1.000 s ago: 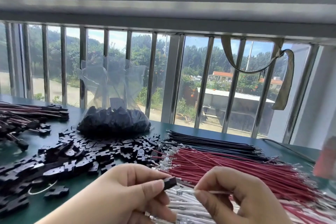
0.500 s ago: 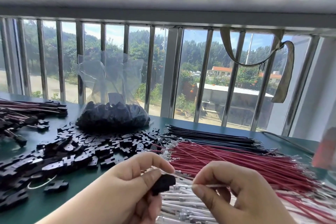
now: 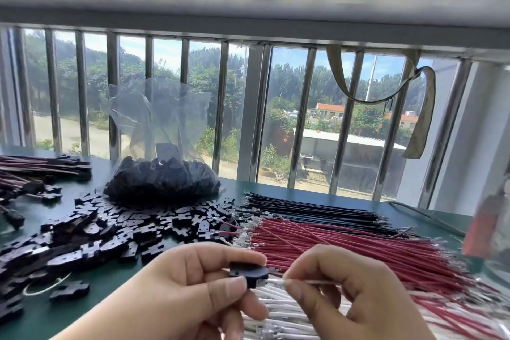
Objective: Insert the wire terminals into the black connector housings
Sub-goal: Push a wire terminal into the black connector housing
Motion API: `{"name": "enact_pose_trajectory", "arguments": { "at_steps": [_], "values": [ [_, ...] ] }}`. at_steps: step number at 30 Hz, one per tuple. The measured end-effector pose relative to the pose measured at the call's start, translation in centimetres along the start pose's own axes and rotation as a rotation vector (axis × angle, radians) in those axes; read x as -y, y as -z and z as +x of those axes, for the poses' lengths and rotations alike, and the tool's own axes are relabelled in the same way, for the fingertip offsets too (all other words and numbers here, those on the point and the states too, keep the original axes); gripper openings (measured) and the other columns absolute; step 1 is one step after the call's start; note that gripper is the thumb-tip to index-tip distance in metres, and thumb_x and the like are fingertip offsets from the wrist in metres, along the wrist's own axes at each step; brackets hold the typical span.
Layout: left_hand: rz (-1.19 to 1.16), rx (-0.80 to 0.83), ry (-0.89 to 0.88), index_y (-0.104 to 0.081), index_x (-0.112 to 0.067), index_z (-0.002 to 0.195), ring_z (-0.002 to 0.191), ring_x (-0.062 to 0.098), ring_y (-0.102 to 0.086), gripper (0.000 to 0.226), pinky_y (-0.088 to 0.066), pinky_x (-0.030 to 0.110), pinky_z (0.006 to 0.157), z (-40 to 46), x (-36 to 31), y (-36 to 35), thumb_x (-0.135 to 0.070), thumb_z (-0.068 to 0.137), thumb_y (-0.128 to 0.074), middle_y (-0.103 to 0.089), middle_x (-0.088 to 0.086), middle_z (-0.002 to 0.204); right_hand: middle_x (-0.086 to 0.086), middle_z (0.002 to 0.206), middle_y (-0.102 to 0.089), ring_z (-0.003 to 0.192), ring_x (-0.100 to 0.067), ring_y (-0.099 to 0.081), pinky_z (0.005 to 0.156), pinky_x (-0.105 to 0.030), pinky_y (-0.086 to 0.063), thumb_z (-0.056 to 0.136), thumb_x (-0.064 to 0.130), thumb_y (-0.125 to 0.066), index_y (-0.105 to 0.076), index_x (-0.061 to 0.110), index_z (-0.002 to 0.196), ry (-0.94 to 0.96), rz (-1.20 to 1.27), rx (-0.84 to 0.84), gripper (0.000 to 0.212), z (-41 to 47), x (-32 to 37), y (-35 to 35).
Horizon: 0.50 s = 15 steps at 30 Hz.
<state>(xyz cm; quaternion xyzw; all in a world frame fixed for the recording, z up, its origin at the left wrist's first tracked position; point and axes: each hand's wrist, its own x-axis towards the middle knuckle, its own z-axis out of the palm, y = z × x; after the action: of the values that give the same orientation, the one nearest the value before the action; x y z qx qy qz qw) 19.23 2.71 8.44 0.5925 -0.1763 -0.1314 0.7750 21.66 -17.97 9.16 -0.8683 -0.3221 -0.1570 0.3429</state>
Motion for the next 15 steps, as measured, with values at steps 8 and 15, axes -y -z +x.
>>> {"name": "enact_pose_trajectory", "arguments": {
  "at_steps": [8,15],
  "values": [
    [-0.135,-0.047,-0.02,-0.072,0.003,0.097,0.046,0.024,-0.057,0.076,-0.047,0.025,0.04,0.09,0.38,-0.46,-0.009,0.025,-0.096,-0.064,0.026,0.068,0.022,0.075,-0.065,0.068,-0.009,-0.063,0.059,-0.022,-0.052,0.07,0.062,-0.05,-0.062,0.047,0.088,0.088,0.011,-0.094,0.026,0.09,-0.25,0.26],
    [0.195,-0.161,-0.131,-0.077,-0.024,0.089,0.05,0.018,-0.059,0.037,-0.048,0.022,0.045,-0.11,-0.11,-0.79,-0.004,0.058,-0.072,-0.07,0.016,0.066,0.021,0.073,-0.064,0.072,-0.001,-0.06,0.063,-0.01,-0.045,0.074,0.069,-0.048,-0.061,0.047,0.087,0.087,0.064,0.085,0.028,0.54,-0.37,0.82]
  ]
}}
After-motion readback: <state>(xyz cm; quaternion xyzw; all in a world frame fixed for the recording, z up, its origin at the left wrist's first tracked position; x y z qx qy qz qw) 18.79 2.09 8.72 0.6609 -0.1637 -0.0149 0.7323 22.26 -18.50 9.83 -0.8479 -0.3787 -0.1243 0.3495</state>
